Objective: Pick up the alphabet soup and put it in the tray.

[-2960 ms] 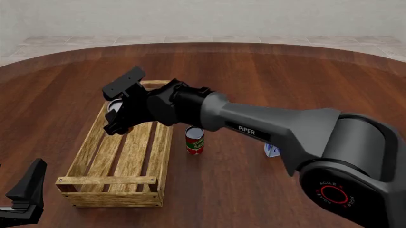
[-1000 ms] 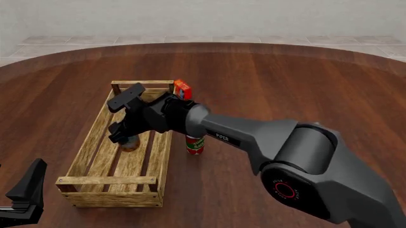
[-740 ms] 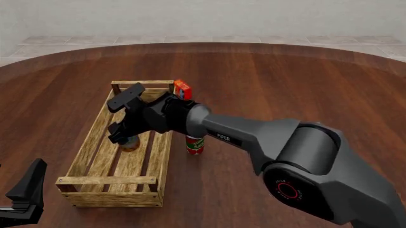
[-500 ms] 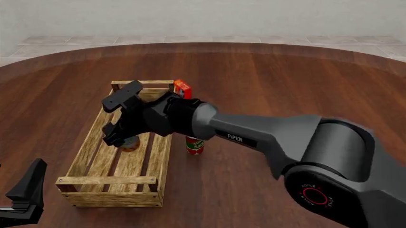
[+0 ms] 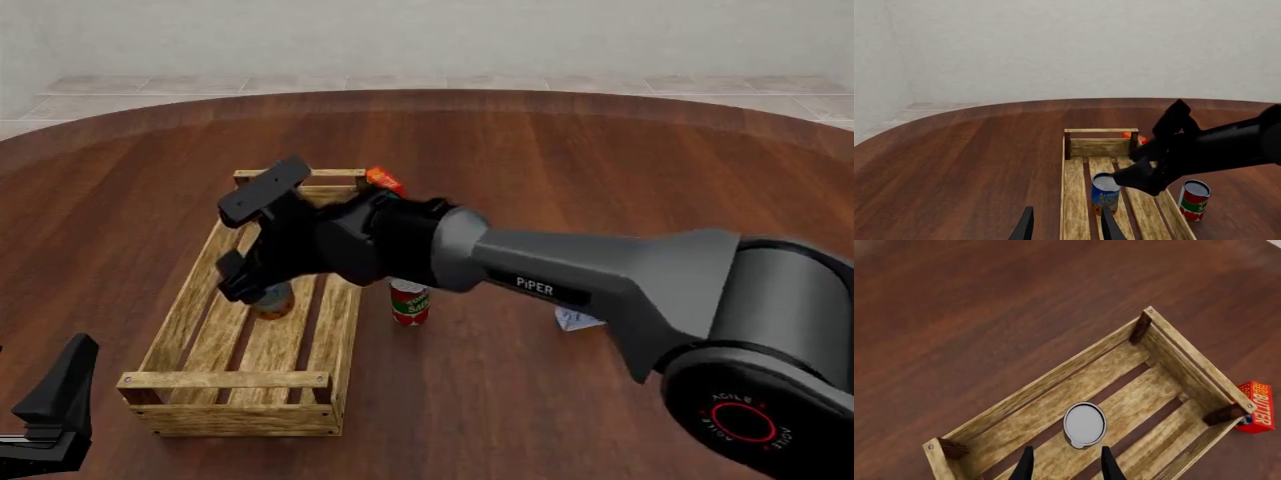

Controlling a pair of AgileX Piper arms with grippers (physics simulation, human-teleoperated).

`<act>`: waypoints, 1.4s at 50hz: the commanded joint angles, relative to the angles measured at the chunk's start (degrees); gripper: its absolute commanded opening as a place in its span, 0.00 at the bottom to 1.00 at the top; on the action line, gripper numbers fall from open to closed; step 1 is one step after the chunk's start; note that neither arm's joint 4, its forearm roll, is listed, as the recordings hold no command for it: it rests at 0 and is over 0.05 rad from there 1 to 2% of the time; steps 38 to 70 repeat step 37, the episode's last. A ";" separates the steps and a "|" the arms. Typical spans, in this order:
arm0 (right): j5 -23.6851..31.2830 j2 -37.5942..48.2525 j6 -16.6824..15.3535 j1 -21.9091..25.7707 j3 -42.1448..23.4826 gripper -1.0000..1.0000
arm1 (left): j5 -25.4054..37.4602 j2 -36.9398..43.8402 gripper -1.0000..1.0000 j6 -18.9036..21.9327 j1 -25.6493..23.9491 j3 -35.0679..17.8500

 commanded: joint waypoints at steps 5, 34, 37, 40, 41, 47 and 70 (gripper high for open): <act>-4.16 -6.43 -0.08 -0.69 6.48 1.00 | 0.00 0.00 1.00 0.00 0.00 0.00; -10.62 -19.44 -1.32 0.18 20.28 1.00 | 0.00 0.00 1.00 0.00 0.00 0.00; -11.51 -21.32 -1.10 0.56 22.18 1.00 | 0.00 0.00 1.00 0.00 0.00 0.00; -11.51 -21.32 -1.10 0.56 22.18 1.00 | 0.00 0.00 1.00 0.00 0.00 0.00; -11.51 -21.32 -1.10 0.56 22.18 1.00 | 0.00 0.00 1.00 0.00 0.00 0.00; -11.51 -21.32 -1.10 0.56 22.18 1.00 | 0.00 0.00 1.00 0.00 0.00 0.00; -11.51 -21.32 -1.10 0.56 22.18 1.00 | 0.00 0.00 1.00 0.00 0.00 0.00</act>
